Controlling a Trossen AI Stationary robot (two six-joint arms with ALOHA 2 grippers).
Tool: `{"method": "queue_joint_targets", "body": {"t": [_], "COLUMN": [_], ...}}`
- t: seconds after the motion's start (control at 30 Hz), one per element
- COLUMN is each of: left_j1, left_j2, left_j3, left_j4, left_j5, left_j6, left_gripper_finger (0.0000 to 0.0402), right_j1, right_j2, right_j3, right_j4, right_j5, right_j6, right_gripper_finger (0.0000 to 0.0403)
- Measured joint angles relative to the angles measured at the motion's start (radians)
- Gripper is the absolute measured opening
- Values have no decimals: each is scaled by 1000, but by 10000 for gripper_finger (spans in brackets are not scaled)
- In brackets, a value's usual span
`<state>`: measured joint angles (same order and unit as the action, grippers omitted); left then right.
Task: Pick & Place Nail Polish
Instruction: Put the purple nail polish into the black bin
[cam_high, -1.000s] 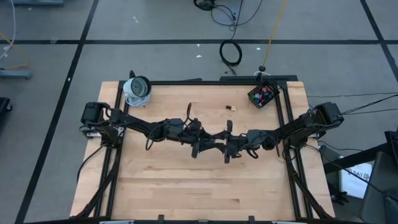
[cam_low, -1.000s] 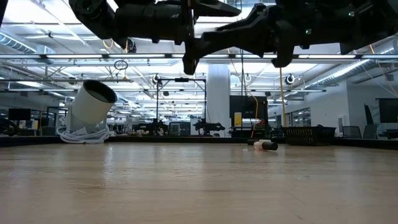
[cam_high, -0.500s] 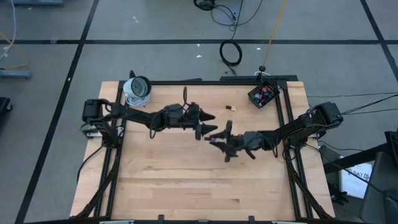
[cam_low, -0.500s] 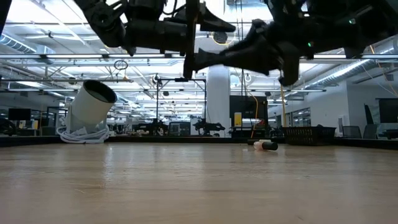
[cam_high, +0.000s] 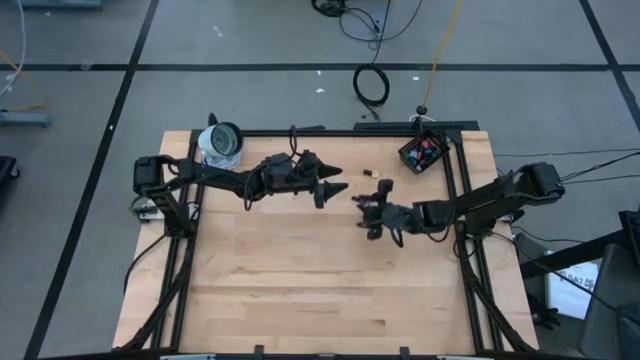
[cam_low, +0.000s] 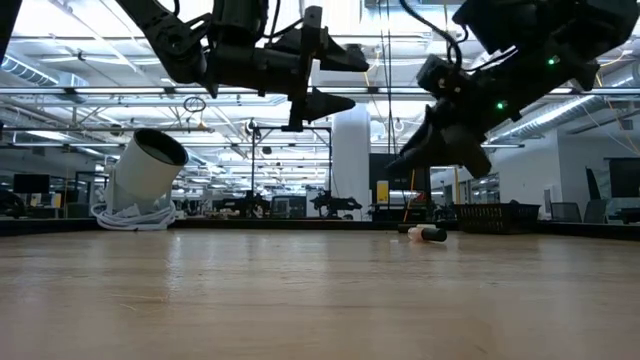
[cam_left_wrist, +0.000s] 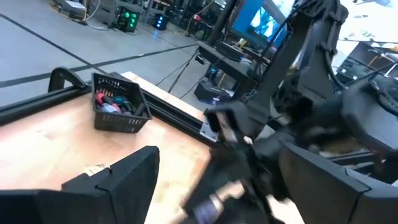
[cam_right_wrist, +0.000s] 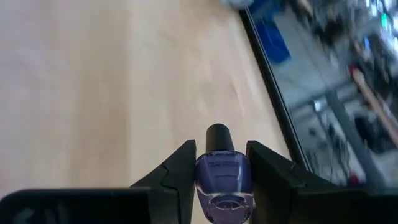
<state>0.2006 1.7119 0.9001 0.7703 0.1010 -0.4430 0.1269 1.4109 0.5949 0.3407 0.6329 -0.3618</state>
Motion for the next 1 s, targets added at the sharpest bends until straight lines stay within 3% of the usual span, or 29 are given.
{"method": "queue_joint_targets", "body": {"t": [0.2, 0.43, 0.7, 1.0], "left_j1": [4, 0, 0, 0], "left_j2": [1, 2, 2, 2], "left_j3": [-1, -2, -2, -3], "left_j4": [-3, -20, -89, -87], "left_j5": [1, 2, 2, 1], "left_j6": [79, 111, 125, 127], "left_gripper_finger": [322, 326, 310, 317], "right_j1": [-138, -394, -681, -807], "right_j2": [-150, -338, -429, -431], "right_j3": [0, -17, -147, -244], "right_j4": [-189, -400, -405, -236], "right_j5": [69, 139, 87, -8], "right_j6": [151, 373, 430, 396], "right_gripper_finger": [110, 110, 110, 110]}}
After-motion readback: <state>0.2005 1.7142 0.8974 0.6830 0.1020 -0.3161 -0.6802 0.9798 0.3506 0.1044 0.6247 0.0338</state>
